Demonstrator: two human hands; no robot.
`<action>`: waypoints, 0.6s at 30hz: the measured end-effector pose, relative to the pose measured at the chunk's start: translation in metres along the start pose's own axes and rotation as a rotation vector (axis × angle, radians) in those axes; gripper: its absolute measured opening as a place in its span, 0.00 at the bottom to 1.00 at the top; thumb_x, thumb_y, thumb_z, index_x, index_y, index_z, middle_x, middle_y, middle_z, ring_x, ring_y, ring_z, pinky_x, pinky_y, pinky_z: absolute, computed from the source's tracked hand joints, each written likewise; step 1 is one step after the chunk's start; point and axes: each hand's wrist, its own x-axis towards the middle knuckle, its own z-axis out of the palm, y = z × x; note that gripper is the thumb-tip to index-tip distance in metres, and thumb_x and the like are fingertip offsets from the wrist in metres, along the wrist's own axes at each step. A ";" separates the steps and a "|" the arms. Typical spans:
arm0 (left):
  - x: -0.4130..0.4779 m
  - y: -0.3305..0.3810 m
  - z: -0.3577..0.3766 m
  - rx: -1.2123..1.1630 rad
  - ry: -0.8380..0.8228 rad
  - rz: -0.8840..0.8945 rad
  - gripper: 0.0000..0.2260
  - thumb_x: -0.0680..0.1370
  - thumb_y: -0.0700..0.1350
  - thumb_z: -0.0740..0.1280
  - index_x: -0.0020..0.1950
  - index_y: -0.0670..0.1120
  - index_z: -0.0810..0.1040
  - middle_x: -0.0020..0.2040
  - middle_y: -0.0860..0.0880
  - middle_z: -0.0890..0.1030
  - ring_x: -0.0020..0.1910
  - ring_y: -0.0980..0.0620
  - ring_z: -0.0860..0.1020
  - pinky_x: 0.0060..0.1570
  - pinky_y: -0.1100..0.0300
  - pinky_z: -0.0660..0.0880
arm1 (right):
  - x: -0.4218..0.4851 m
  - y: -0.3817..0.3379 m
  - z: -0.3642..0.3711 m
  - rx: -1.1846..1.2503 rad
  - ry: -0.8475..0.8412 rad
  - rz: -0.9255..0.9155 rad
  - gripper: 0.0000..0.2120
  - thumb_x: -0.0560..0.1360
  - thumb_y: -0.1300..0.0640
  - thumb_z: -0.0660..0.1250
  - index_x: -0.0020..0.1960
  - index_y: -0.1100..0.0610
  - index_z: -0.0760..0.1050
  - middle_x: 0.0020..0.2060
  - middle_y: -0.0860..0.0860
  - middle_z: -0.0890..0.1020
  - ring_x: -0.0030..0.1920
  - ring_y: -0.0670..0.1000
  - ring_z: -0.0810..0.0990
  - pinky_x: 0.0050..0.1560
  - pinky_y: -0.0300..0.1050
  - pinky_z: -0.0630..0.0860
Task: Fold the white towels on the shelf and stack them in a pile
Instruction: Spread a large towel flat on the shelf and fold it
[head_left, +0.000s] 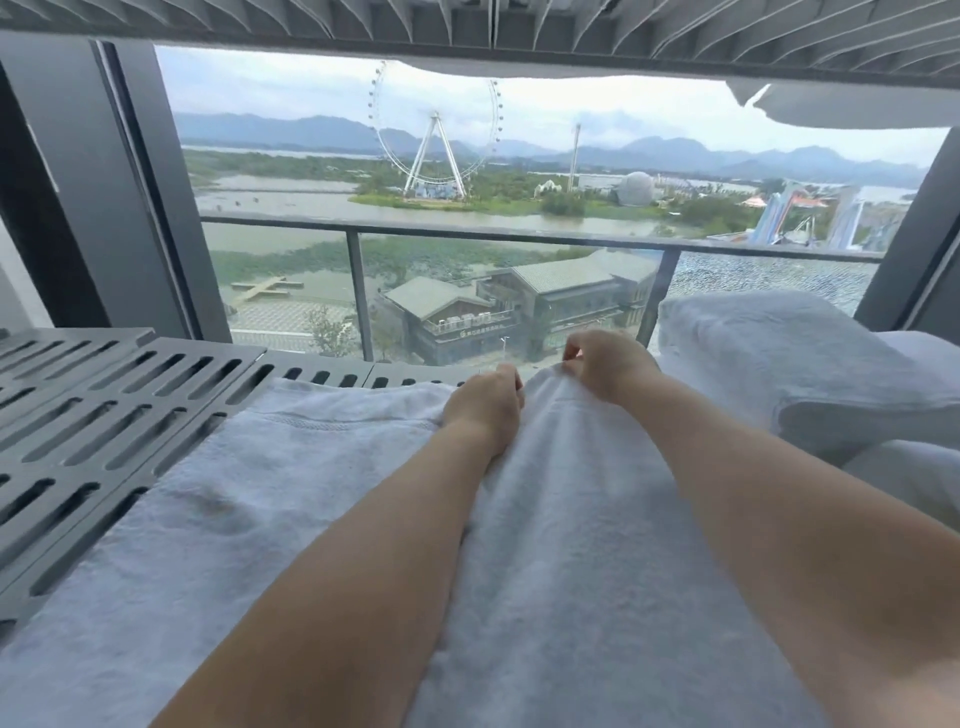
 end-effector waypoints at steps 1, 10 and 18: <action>-0.002 0.000 0.000 -0.008 0.010 0.005 0.04 0.82 0.44 0.61 0.54 0.47 0.74 0.52 0.44 0.81 0.52 0.42 0.78 0.54 0.47 0.76 | -0.002 0.001 0.011 0.031 -0.013 0.020 0.05 0.78 0.50 0.64 0.50 0.47 0.78 0.54 0.52 0.80 0.58 0.56 0.76 0.59 0.51 0.73; 0.016 -0.001 -0.012 0.300 0.223 0.052 0.08 0.78 0.36 0.63 0.51 0.49 0.76 0.43 0.48 0.82 0.41 0.44 0.80 0.39 0.57 0.72 | -0.016 0.012 0.049 0.102 0.170 0.118 0.13 0.79 0.51 0.64 0.63 0.51 0.75 0.59 0.53 0.79 0.64 0.57 0.72 0.64 0.52 0.68; 0.003 0.011 -0.009 0.518 0.036 0.063 0.21 0.83 0.55 0.59 0.66 0.43 0.79 0.70 0.43 0.72 0.70 0.42 0.68 0.67 0.47 0.65 | -0.026 0.012 0.045 0.207 0.237 0.115 0.09 0.77 0.51 0.70 0.50 0.57 0.81 0.53 0.57 0.78 0.56 0.58 0.76 0.58 0.46 0.70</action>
